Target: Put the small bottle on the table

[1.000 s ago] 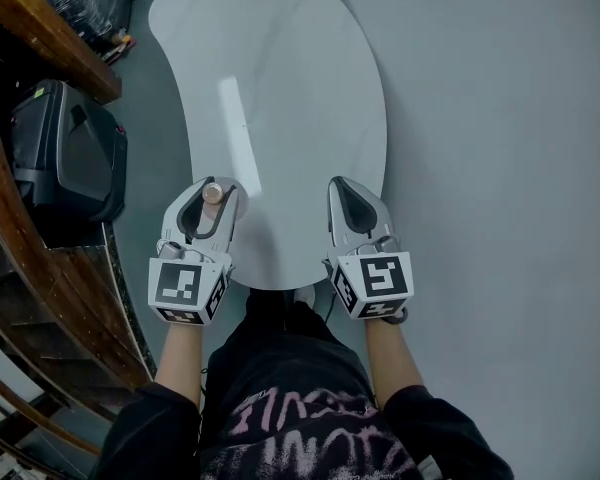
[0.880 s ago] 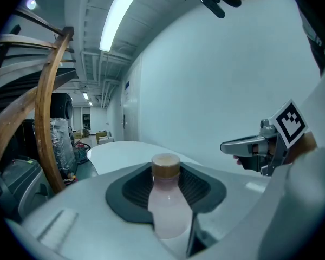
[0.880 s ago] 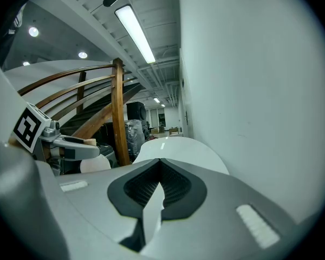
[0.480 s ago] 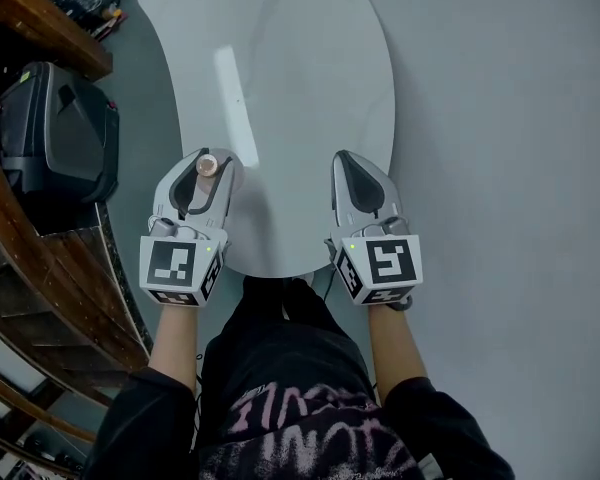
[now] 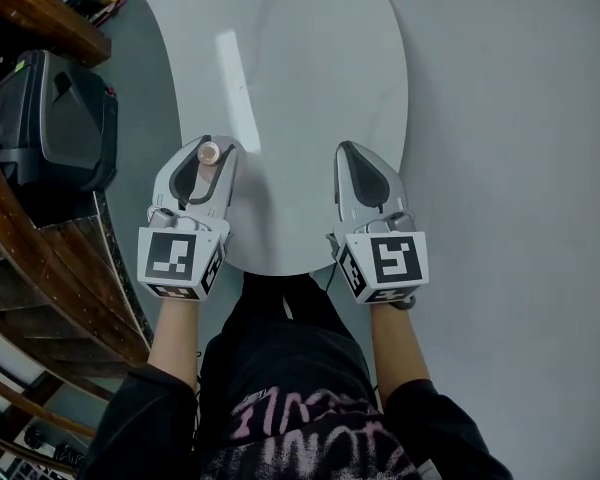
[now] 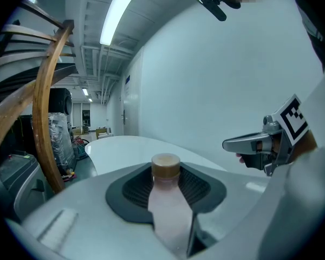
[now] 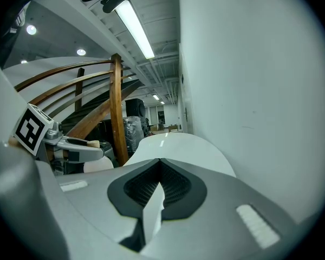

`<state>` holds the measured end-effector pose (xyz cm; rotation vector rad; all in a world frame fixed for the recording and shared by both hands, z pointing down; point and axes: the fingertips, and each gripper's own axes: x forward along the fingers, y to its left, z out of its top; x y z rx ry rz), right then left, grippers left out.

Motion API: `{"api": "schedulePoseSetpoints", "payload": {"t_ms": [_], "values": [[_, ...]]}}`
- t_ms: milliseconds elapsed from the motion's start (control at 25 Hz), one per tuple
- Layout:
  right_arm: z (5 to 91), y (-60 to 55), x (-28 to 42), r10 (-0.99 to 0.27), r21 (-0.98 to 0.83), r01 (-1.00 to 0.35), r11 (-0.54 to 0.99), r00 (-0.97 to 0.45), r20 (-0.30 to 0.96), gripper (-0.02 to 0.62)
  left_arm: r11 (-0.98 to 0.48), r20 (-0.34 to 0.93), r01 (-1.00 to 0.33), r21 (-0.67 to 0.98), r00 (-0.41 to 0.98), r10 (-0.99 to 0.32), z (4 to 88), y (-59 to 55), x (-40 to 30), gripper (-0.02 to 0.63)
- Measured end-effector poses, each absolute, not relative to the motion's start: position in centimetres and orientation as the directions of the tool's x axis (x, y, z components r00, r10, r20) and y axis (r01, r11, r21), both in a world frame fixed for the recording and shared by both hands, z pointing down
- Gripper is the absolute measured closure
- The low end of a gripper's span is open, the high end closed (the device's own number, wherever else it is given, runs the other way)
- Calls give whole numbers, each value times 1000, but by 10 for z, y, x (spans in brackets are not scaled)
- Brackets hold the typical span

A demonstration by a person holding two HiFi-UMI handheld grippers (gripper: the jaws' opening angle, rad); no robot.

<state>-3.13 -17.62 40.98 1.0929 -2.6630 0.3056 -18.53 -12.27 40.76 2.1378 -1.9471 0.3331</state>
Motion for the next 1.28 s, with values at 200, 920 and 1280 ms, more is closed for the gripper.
{"api": "schedulePoseSetpoints", "payload": {"t_ms": [200, 920, 1280], "values": [[417, -180, -37, -650, -102, -701, 706, -698, 301, 574, -83, 326, -996, 21, 86, -941, 416, -127, -187, 468], [457, -193, -37, -633, -133, -703, 698, -694, 343, 574, -90, 358, -996, 13, 89, -929, 452, -145, -184, 468], [473, -198, -42, -625, -152, -703, 695, -695, 356, 574, -95, 353, -995, 18, 95, -931, 466, -155, -184, 468]]}}
